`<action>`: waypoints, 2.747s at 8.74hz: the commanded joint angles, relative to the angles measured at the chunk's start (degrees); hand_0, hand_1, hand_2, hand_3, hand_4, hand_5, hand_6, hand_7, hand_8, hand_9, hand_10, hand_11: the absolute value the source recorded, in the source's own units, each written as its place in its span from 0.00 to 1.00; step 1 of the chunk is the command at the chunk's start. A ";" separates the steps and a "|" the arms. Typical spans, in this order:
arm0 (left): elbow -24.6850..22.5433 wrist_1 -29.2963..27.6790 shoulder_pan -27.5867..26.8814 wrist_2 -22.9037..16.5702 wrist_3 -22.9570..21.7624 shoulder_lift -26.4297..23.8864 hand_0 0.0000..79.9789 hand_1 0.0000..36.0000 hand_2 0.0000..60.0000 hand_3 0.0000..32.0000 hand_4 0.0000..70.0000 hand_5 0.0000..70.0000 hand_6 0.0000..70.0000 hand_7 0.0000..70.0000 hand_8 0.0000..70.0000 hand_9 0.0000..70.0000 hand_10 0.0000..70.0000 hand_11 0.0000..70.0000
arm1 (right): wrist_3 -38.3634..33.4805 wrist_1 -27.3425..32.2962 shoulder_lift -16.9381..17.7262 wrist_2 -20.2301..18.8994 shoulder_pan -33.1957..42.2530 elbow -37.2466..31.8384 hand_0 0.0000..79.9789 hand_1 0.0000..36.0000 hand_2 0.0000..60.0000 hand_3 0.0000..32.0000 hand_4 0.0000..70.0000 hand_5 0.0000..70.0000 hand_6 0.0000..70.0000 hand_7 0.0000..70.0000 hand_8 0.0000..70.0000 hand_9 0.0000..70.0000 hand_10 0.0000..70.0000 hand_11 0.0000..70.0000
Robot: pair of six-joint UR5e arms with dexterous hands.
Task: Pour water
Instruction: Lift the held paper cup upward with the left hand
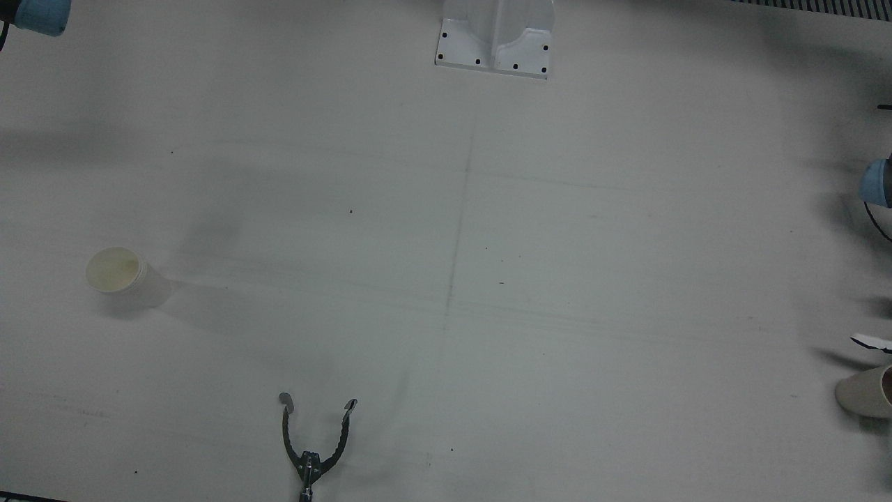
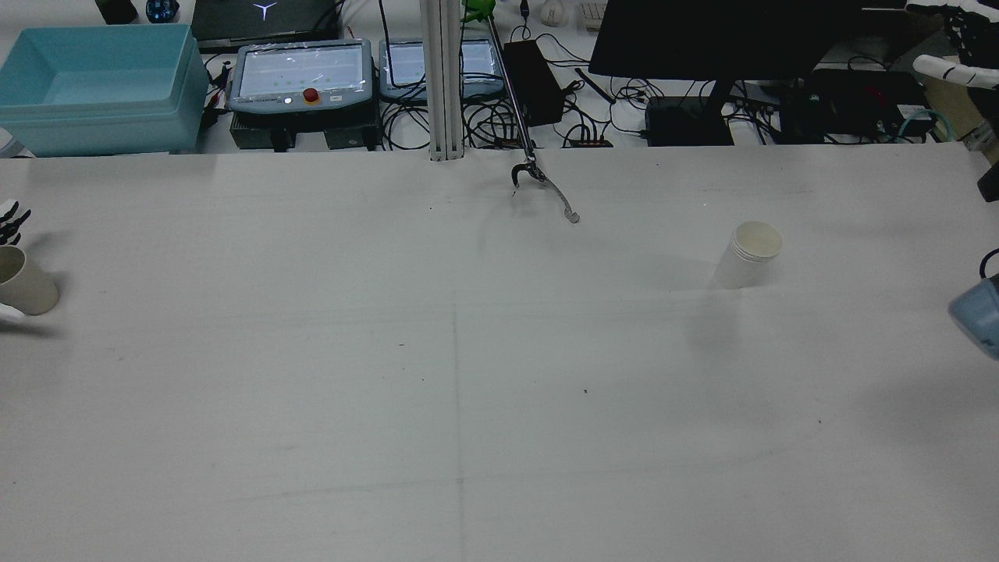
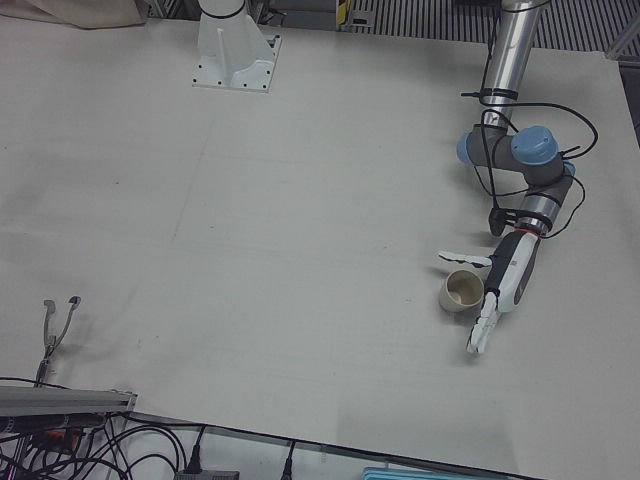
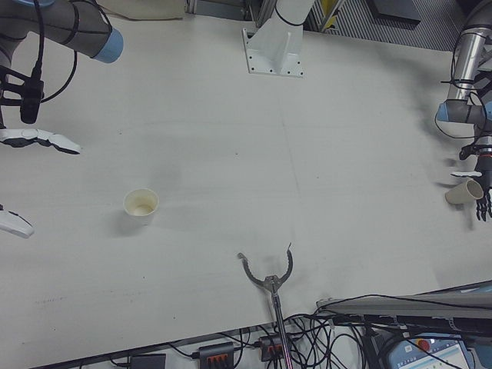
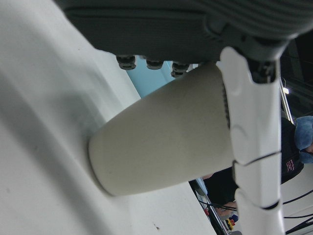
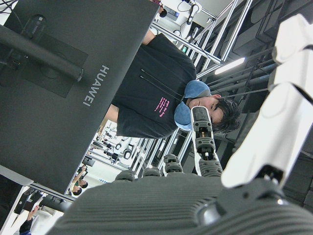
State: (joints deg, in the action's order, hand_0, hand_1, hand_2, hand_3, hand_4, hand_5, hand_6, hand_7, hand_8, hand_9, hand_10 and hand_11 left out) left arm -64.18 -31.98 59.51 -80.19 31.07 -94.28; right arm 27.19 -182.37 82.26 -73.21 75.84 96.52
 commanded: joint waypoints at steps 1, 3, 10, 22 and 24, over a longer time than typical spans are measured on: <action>1.42 1.13 -0.19 0.12 -0.04 -2.83 0.71 0.67 0.02 0.09 0.00 0.06 0.00 0.13 0.00 0.01 0.01 0.06 | -0.03 0.00 0.09 -0.09 0.18 -0.02 0.54 0.32 0.29 0.00 0.20 0.21 0.06 0.12 0.00 0.00 0.00 0.00; 1.51 1.13 -0.19 0.12 -0.22 -2.32 0.71 0.66 0.02 0.04 0.00 0.06 0.00 0.12 0.00 0.00 0.02 0.06 | -0.03 0.00 0.09 -0.09 0.18 -0.11 0.54 0.32 0.29 0.00 0.19 0.20 0.06 0.12 0.00 0.00 0.00 0.00; 1.52 2.53 -0.27 0.12 -0.31 -2.48 0.69 0.59 0.06 0.00 0.29 0.24 0.01 0.14 0.00 0.01 0.03 0.08 | -0.03 0.09 0.09 -0.09 0.01 -1.25 0.53 0.31 0.28 0.00 0.18 0.20 0.05 0.11 0.00 0.00 0.00 0.00; -18.59 25.54 1.22 -0.41 -11.73 -1.79 1.00 0.69 0.00 0.00 0.77 0.56 0.24 0.59 0.20 0.34 0.11 0.19 | 0.15 0.87 -1.32 2.53 -5.15 -3.69 0.54 0.35 0.31 0.00 0.14 0.19 0.04 0.09 0.00 0.00 0.00 0.00; -23.25 28.79 1.31 -0.41 -11.64 -2.05 1.00 0.68 0.00 0.00 0.75 0.56 0.25 0.59 0.21 0.35 0.11 0.19 | -0.55 1.49 -1.32 9.46 -11.91 -7.47 0.54 0.35 0.27 0.07 0.06 0.14 0.01 0.05 0.00 0.00 0.00 0.00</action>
State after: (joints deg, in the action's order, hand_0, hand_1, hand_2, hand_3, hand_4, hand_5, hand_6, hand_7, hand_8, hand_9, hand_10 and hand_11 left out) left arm -82.25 -6.80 60.67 -80.61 19.41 -96.35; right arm 27.25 -181.62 80.99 -70.14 70.75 92.84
